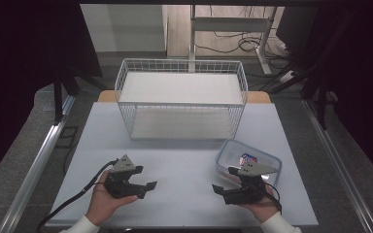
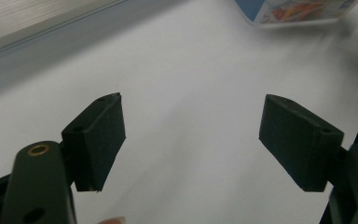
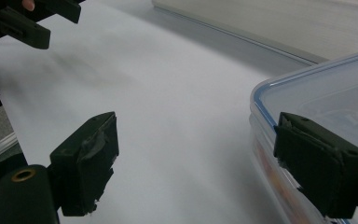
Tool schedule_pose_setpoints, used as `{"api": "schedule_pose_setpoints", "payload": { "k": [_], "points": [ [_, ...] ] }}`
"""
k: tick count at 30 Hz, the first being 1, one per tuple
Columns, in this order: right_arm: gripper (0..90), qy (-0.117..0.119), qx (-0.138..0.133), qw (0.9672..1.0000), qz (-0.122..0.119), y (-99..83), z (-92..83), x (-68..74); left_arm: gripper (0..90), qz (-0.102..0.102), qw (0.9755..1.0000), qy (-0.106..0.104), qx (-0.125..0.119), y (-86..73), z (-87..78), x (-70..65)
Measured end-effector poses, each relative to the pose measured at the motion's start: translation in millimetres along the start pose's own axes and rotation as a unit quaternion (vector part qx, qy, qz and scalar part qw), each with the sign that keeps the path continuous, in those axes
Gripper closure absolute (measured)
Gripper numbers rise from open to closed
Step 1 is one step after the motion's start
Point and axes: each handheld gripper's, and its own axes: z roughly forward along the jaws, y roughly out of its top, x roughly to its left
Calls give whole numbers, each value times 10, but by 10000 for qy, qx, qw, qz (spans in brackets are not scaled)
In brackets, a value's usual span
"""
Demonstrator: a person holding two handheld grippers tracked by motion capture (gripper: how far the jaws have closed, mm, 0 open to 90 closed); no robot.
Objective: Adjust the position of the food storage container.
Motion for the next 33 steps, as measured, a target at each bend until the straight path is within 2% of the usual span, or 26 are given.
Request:
{"api": "schedule_pose_setpoints", "payload": {
  "k": [4,9,15,17,18,20,27,33],
  "points": [
    [143,16,47,10000,-34,-2,4,-5,226,-30,10000,53,-6,1,-3,0],
    [131,85,185,9997,-147,41,52,48,224,95,9999,69,54,-44,-15,-62],
    [137,83,177,9996,-181,83,45,130,226,41,10000,-8,-67,-32,-43,-101],
    [136,76,223,9994,-236,100,54,135,226,72,9999,25,-69,-28,-45,-94],
    [136,61,282,9990,-339,117,54,127,225,117,9999,104,-20,-32,-41,-76],
    [136,56,293,9990,-335,125,51,115,224,116,9999,118,-23,-32,-40,-64],
    [147,-28,231,9996,-182,133,17,27,223,106,9999,53,-75,-14,-35,-18],
    [174,-200,232,9994,-162,212,-78,-31,222,111,9998,122,-114,-14,-62,-26]
  ]
}}
